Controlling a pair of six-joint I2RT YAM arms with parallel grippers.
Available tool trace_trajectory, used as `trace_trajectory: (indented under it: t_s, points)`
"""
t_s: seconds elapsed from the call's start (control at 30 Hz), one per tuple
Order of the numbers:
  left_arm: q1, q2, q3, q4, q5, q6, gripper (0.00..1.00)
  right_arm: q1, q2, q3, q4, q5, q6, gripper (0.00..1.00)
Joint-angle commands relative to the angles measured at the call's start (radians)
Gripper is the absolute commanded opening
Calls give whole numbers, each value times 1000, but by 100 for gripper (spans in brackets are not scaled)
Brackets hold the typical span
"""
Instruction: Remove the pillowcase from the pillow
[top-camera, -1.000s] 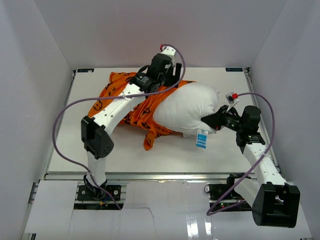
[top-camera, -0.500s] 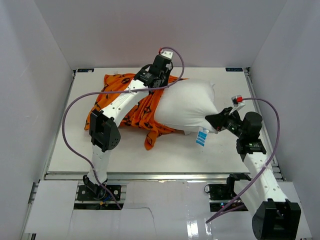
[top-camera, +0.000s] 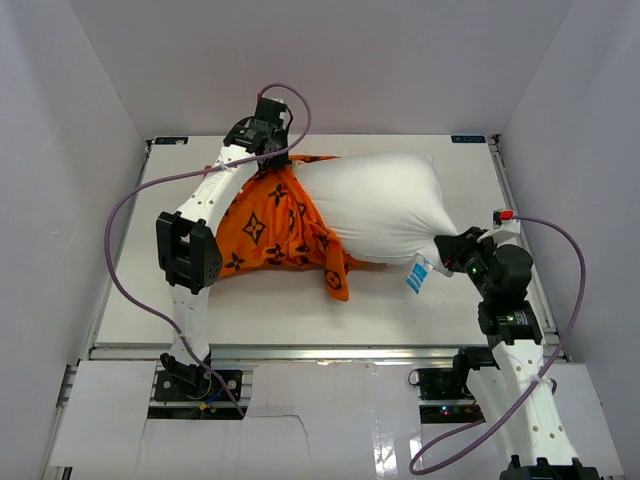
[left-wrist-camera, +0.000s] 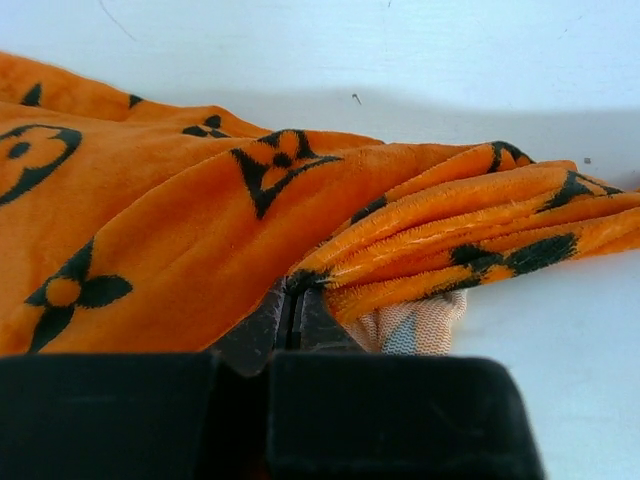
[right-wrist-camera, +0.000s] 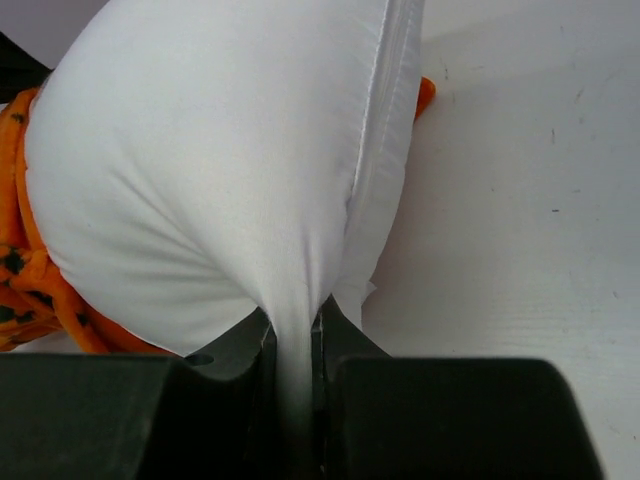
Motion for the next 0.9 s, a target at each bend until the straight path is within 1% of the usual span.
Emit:
trace_trajectory:
  t_s: [0.0, 0.07, 0.1, 0.13, 0.17, 0.2, 0.23, 0.27, 0.3, 0.33, 0.37, 0.4, 0.43, 0.47, 0.5, 0.53, 0.57, 0.63, 0.67, 0.7, 0.73, 0.8, 0.87]
  points:
    - [188, -65, -48, 6, -281, 27, 0, -36, -35, 102, -50, 377, -6, 8]
    - [188, -86, -87, 16, -244, 12, 0, -38, -29, 110, -59, 408, -3, 8]
    - [188, -115, -99, 29, -104, 12, 6, -36, -13, 111, -51, 402, -1, 8]
    - [188, -131, -110, 31, -12, 15, 17, -36, 0, 111, -44, 390, -1, 8]
    - [176, -151, -136, 30, 73, 19, 46, -36, 14, 110, -33, 343, -1, 8]
    - [159, -196, -156, 30, 161, 22, 57, -36, 38, 105, -7, 321, 2, 8]
    - [138, -220, -171, 31, 164, 28, 64, -36, 49, 98, 15, 268, 5, 8]
    - [84, -270, -202, 30, 118, 51, 73, -38, 67, 79, 36, 241, 8, 8]
    - [53, -271, -219, 26, 118, 61, 78, -36, 80, 70, 54, 223, 12, 8]
    - [24, -322, -237, 20, 33, 65, 80, -36, 90, 61, 103, 209, 17, 8]
    - [-40, -353, -257, 11, -9, 58, 83, -36, 101, 50, 125, 172, 20, 8]
    - [-82, -385, -315, 10, -46, 55, 86, -36, 125, 29, 146, 168, 32, 8]
    - [-124, -452, -355, 13, -101, 58, 98, -36, 141, 22, 185, 160, 39, 8]
    - [-202, -485, -396, 11, -126, 59, 98, -36, 162, 19, 194, 158, 45, 8]
    - [-232, -516, -474, 13, -156, 32, 98, -36, 208, 27, 199, 158, 49, 8]
    - [-254, -578, -511, 13, -198, 7, 98, -36, 231, 33, 203, 148, 55, 8]
    - [-292, -608, -541, 19, -210, -16, 98, -36, 273, 38, 211, 145, 60, 8]
    - [-323, -663, -623, 40, -227, -53, 98, -36, 297, 44, 219, 128, 68, 8]
    - [-343, -706, -639, 46, -264, -71, 98, -36, 305, 42, 223, 126, 71, 8]
    - [-352, -727, -657, 57, -272, -92, 98, -36, 305, 38, 228, 126, 72, 8]
    - [-357, -746, -701, 69, -266, -96, 98, -36, 304, 27, 230, 129, 74, 8]
    - [-366, -787, -748, 112, -176, -103, 98, -36, 296, 18, 225, 138, 77, 8]
    - [-382, -820, -840, 175, -87, -122, 98, -36, 299, 15, 219, 143, 74, 8]
